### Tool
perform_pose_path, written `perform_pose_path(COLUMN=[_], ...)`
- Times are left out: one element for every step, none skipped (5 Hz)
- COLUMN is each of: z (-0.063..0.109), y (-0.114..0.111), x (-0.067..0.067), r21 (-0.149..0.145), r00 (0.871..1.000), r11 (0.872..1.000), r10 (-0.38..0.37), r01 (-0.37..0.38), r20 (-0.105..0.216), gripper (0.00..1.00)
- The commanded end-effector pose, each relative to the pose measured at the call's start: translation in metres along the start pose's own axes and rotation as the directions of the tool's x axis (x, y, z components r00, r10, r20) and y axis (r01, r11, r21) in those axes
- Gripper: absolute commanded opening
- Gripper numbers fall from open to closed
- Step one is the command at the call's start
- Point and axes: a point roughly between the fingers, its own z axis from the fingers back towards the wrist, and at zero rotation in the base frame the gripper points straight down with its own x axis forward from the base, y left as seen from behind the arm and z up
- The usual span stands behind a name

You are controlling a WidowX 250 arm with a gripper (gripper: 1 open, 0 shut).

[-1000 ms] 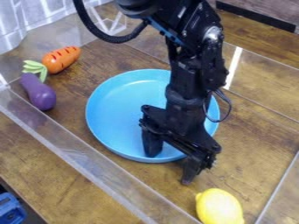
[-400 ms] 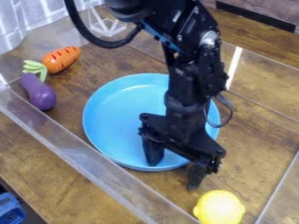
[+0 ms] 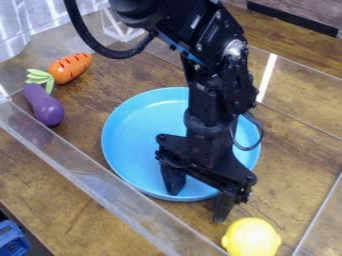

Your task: Put the lemon on the blue tray

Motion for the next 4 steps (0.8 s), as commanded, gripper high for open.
perform_pose_path(z=[0.001,-0.001,-0.002,-0.003], y=[-0.007,-0.018,-0.028,-0.035], x=[0.002,0.001,0.001,0.005], r21=[-0.011,-0.014,-0.016,-0.018], r00=[0.999,0.996,0.991,0.983], r11=[0.999,0.996,0.991,0.983], r10=[-0.039,-0.088,-0.134,-0.182], r01=[0.039,0.088,0.134,0.182], r20=[0.011,0.014,0.016,0.018], gripper=[1.0,1.0,1.0,1.0])
